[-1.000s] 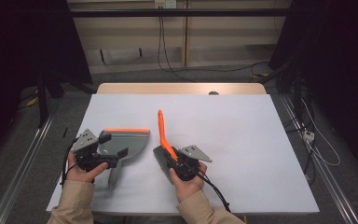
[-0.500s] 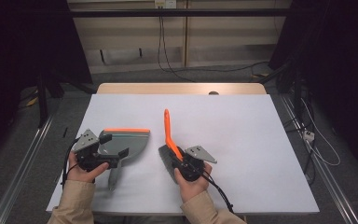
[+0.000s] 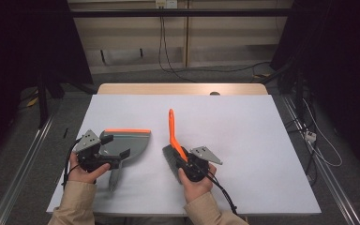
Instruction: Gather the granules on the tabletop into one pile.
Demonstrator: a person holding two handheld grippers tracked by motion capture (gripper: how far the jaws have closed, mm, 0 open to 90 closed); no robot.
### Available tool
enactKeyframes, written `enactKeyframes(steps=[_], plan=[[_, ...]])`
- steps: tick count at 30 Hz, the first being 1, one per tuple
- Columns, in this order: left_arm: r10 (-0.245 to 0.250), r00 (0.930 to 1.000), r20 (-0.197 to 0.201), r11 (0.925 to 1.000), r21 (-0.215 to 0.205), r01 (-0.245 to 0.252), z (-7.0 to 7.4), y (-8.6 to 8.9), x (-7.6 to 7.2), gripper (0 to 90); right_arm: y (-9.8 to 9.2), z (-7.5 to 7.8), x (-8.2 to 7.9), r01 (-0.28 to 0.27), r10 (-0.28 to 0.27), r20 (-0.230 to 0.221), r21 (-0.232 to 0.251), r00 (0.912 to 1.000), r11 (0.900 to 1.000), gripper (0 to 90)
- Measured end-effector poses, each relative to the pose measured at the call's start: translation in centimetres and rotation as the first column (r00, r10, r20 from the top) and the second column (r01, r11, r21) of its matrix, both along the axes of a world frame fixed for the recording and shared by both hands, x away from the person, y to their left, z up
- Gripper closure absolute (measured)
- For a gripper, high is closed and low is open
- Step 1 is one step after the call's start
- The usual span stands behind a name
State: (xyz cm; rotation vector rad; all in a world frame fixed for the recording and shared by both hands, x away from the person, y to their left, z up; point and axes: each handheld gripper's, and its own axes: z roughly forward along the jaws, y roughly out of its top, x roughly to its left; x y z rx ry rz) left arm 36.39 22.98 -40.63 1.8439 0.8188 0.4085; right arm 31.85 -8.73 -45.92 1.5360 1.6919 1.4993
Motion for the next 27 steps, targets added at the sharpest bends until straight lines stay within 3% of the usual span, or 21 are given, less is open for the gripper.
enactKeyframes(steps=[9,13,16,18,19,24,27], plan=[[-0.003,1.0000,-0.004,1.0000,0.006,0.003,-0.1,-0.1,0.2,9.7,-0.1,1.2,1.1,-0.064,0.063,0.020,0.067,0.9978,0.996,70.9],[0.001,1.0000,-0.004,1.0000,0.002,-0.001,-0.1,0.1,0.2,9.7,-0.7,2.7,2.1,-0.128,0.124,0.073,0.044,0.9896,0.991,70.9],[0.005,1.0000,-0.007,1.0000,-0.004,-0.005,-0.1,0.1,0.2,9.7,-1.9,3.5,3.8,-0.191,0.192,0.123,-0.025,0.9736,0.981,70.9],[0.004,1.0000,-0.008,1.0000,0.000,-0.004,-0.1,0.1,0.2,9.7,-2.7,3.5,5.1,-0.246,0.251,0.128,-0.055,0.9594,0.968,70.9],[0.005,1.0000,-0.009,1.0000,0.002,-0.005,-0.2,0.1,0.2,9.7,-3.0,3.5,5.5,-0.244,0.257,0.135,-0.100,0.9571,0.964,70.9],[0.004,0.9999,-0.015,1.0000,0.007,-0.004,-0.3,0.0,0.4,9.7,-4.2,2.9,8.2,-0.362,0.399,0.171,-0.211,0.9009,0.908,70.9],[0.003,0.9999,-0.016,0.9999,0.010,-0.003,-0.3,0.0,0.4,9.6,-4.4,2.2,9.9,-0.419,0.468,0.162,-0.263,0.8688,0.869,70.9]])
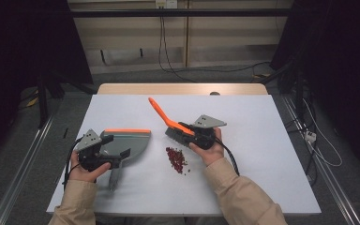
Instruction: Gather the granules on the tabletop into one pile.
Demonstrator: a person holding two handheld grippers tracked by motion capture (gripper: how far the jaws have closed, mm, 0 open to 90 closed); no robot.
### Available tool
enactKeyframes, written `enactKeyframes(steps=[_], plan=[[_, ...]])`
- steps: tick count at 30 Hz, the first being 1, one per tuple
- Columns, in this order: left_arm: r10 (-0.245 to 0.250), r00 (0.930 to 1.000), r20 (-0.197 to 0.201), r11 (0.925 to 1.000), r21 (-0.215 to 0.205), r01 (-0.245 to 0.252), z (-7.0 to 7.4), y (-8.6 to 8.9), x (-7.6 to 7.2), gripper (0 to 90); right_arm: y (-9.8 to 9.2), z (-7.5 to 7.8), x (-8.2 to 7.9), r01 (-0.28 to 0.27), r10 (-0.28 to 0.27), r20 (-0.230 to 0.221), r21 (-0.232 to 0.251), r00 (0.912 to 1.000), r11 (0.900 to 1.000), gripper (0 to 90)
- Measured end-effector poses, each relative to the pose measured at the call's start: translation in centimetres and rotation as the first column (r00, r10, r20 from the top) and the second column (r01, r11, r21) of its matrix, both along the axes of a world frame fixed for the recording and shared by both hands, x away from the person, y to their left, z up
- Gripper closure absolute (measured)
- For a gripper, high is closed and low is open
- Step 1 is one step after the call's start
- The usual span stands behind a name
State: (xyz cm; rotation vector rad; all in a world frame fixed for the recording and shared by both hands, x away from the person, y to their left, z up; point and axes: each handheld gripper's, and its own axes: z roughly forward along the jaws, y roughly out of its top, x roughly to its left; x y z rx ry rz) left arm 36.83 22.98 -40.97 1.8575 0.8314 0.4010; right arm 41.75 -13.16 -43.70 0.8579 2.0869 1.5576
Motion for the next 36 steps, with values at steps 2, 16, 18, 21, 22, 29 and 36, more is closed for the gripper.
enactKeyframes(steps=[2,16,18,21,22,29,36], plan=[[0.002,1.0000,-0.003,1.0000,0.002,-0.002,0.0,0.0,0.0,9.6,0.0,-0.5,0.9,-0.041,0.041,-0.008,-0.015,0.9991,0.999,70.9],[0.013,0.9999,-0.010,0.9999,-0.007,-0.013,-0.2,0.3,0.0,9.6,0.1,-1.5,1.9,-0.281,0.281,-0.012,-0.096,0.9596,0.955,70.8],[0.014,0.9999,-0.009,0.9999,-0.004,-0.014,-0.1,0.3,0.0,9.6,0.3,-1.2,1.5,-0.305,0.304,-0.025,-0.132,0.9522,0.943,70.8],[0.014,0.9999,-0.009,0.9999,-0.006,-0.014,-0.1,0.4,0.0,9.6,0.6,-0.9,0.8,-0.333,0.333,-0.028,-0.168,0.9425,0.928,70.7],[0.014,0.9999,-0.009,0.9999,-0.007,-0.014,-0.1,0.4,0.0,9.6,0.6,-0.9,0.7,-0.340,0.342,-0.025,-0.179,0.9395,0.923,70.7],[0.014,0.9999,-0.008,0.9998,-0.013,-0.014,-0.1,0.4,0.0,9.6,0.3,-0.9,-0.1,-0.374,0.377,-0.017,-0.170,0.9262,0.912,70.8],[0.012,0.9999,-0.011,0.9999,-0.004,-0.012,-0.2,0.3,0.0,9.6,0.2,-1.0,-0.2,-0.333,0.339,0.016,-0.150,0.9408,0.931,71.1]])
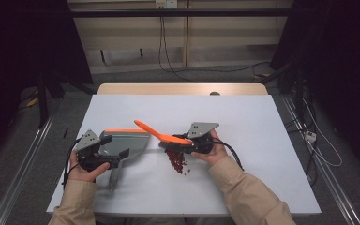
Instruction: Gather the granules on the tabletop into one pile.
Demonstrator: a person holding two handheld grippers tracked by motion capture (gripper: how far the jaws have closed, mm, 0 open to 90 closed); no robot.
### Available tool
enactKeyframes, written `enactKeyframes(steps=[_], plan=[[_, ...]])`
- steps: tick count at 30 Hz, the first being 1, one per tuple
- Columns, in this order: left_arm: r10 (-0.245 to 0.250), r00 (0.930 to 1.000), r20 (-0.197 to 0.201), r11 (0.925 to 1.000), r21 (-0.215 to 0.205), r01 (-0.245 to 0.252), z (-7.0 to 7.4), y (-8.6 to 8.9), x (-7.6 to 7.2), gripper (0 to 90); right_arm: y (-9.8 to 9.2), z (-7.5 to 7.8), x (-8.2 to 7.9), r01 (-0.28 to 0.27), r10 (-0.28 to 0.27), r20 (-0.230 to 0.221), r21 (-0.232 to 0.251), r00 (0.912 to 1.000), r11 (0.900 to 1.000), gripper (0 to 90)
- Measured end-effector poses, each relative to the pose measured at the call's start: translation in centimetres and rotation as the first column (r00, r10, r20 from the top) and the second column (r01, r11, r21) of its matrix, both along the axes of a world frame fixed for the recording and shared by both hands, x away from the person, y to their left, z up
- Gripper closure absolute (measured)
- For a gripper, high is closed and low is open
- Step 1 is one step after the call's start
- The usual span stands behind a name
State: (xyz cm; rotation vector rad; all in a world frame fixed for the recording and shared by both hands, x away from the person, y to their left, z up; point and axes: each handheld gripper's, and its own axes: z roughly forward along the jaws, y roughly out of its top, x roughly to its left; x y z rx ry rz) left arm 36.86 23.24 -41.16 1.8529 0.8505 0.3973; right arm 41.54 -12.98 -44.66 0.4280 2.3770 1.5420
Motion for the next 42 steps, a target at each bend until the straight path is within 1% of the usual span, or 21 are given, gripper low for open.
enactKeyframes(steps=[2,3,4,7,10,11,14,16,17,20,22,24,25,26,27,28,29,33,34,38,42], plan=[[0.002,1.0000,-0.001,1.0000,-0.001,-0.002,0.0,0.0,0.0,9.6,-0.1,0.1,0.3,0.023,-0.023,0.003,0.035,0.9997,0.999,71.1],[0.002,1.0000,-0.001,1.0000,-0.001,-0.002,0.0,0.0,0.0,9.6,-0.2,0.1,0.4,0.019,-0.018,-0.006,0.055,0.9998,0.998,71.1],[0.002,1.0000,0.000,1.0000,0.000,-0.002,0.0,0.0,0.0,9.6,-0.2,0.3,0.3,0.027,-0.027,0.000,0.065,0.9996,0.998,71.1],[0.003,1.0000,0.000,1.0000,0.000,-0.003,0.0,0.1,0.1,9.6,-0.5,1.1,-0.1,0.009,-0.008,-0.010,0.107,0.9999,0.994,71.1],[0.003,1.0000,0.003,1.0000,0.000,-0.003,0.0,0.2,0.0,9.6,-0.9,1.7,-1.2,-0.043,0.050,-0.045,0.145,0.9977,0.989,71.1],[0.003,1.0000,0.002,1.0000,0.001,-0.003,0.0,0.2,0.0,9.6,-1.0,1.7,-1.7,-0.060,0.072,-0.067,0.161,0.9951,0.985,71.1],[0.009,1.0000,0.000,1.0000,-0.003,-0.009,0.0,0.3,0.0,9.6,-1.3,1.4,-3.1,-0.097,0.117,-0.104,0.181,0.9878,0.979,71.1],[0.010,0.9999,-0.001,0.9999,-0.002,-0.010,0.0,0.3,0.0,9.6,-1.5,1.3,-3.8,-0.111,0.134,-0.115,0.191,0.9843,0.975,71.1],[0.011,0.9999,-0.001,0.9999,-0.001,-0.011,0.0,0.3,0.0,9.6,-1.6,1.1,-4.3,-0.125,0.154,-0.131,0.206,0.9794,0.971,71.1],[0.016,0.9999,-0.002,0.9999,-0.002,-0.016,0.0,0.3,0.0,9.6,-1.6,0.8,-5.1,-0.138,0.171,-0.150,0.208,0.9737,0.968,71.1],[0.016,0.9999,-0.002,0.9999,-0.002,-0.016,0.0,0.4,0.1,9.6,-1.4,0.3,-5.4,-0.155,0.194,-0.180,0.209,0.9643,0.966,71.1],[0.017,0.9998,-0.003,0.9998,-0.003,-0.017,0.0,0.4,0.1,9.6,-1.1,0.0,-5.5,-0.170,0.206,-0.188,0.191,0.9604,0.967,71.1],[0.018,0.9998,-0.002,0.9998,-0.003,-0.018,0.0,0.4,0.1,9.5,-0.9,-0.4,-5.4,-0.178,0.212,-0.202,0.173,0.9563,0.969,71.1],[0.019,0.9998,-0.003,0.9998,-0.006,-0.019,0.0,0.4,0.0,9.6,-0.8,-0.5,-5.4,-0.179,0.210,-0.196,0.168,0.9578,0.969,71.1],[0.018,0.9998,-0.002,0.9998,-0.006,-0.018,0.0,0.5,0.1,9.6,-0.8,-0.7,-5.1,-0.184,0.217,-0.197,0.172,0.9560,0.968,71.1],[0.020,0.9998,-0.001,0.9998,-0.007,-0.020,0.0,0.5,0.1,9.6,-0.7,-0.7,-5.0,-0.183,0.215,-0.193,0.169,0.9573,0.968,71.1],[0.022,0.9998,-0.002,0.9997,-0.009,-0.022,0.0,0.6,0.1,9.6,-0.8,-0.7,-4.7,-0.179,0.207,-0.183,0.158,0.9610,0.971,71.0],[0.024,0.9997,0.000,0.9997,-0.009,-0.024,0.0,0.7,0.1,9.6,-1.1,-1.2,-3.6,-0.171,0.203,-0.188,0.175,0.9610,0.970,70.6],[0.025,0.9997,0.001,0.9996,-0.009,-0.025,0.0,0.7,0.1,9.5,-1.1,-1.2,-3.5,-0.168,0.200,-0.185,0.174,0.9622,0.970,70.4],[0.021,0.9998,-0.001,0.9998,-0.007,-0.021,0.0,0.6,0.1,9.6,-1.1,-1.4,-2.8,-0.176,0.207,-0.185,0.173,0.9607,0.969,70.1],[0.023,0.9997,-0.004,0.9997,-0.008,-0.023,-0.1,0.6,0.2,9.6,-0.9,-1.3,-2.1,-0.170,0.198,-0.175,0.164,0.9643,0.972,70.1]])
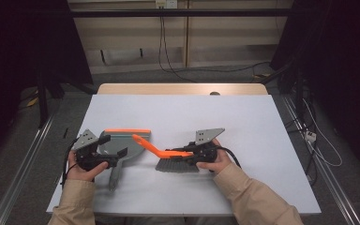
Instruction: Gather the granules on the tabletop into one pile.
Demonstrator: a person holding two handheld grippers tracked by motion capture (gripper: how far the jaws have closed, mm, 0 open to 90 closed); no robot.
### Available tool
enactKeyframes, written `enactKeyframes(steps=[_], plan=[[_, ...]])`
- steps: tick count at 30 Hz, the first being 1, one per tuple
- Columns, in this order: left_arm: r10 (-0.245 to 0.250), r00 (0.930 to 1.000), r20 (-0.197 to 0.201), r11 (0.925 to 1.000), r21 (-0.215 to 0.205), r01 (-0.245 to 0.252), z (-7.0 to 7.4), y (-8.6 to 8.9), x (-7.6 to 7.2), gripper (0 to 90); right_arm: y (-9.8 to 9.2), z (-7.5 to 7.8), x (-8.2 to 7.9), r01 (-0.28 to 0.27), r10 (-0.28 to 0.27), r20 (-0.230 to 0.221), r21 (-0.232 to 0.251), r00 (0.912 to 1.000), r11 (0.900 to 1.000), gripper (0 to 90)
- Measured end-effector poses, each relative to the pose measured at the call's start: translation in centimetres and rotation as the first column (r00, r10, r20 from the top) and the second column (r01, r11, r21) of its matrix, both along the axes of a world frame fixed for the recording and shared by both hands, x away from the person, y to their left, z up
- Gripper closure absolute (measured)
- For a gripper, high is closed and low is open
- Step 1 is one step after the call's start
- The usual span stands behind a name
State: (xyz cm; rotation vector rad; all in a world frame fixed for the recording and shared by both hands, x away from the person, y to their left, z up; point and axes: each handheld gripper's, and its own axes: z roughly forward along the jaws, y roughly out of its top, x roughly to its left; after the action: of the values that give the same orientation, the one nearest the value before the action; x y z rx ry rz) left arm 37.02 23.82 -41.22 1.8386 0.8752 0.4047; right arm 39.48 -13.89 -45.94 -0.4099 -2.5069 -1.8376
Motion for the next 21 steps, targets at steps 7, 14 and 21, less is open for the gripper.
enactKeyframes(steps=[7,14,21], plan=[[-0.001,1.0000,-0.001,1.0000,0.001,0.001,0.0,0.0,0.0,9.6,0.3,-0.1,0.8,0.015,-0.015,0.003,0.007,0.9999,1.000,70.2],[-0.005,1.0000,0.001,1.0000,0.004,0.005,0.0,-0.1,0.0,9.6,0.7,0.2,0.6,0.013,-0.013,-0.011,0.033,0.9999,0.999,70.9],[-0.002,1.0000,0.001,1.0000,0.000,0.002,0.0,-0.1,-0.1,9.6,0.3,1.2,0.5,0.054,-0.052,-0.021,0.088,0.9984,0.995,71.0]])
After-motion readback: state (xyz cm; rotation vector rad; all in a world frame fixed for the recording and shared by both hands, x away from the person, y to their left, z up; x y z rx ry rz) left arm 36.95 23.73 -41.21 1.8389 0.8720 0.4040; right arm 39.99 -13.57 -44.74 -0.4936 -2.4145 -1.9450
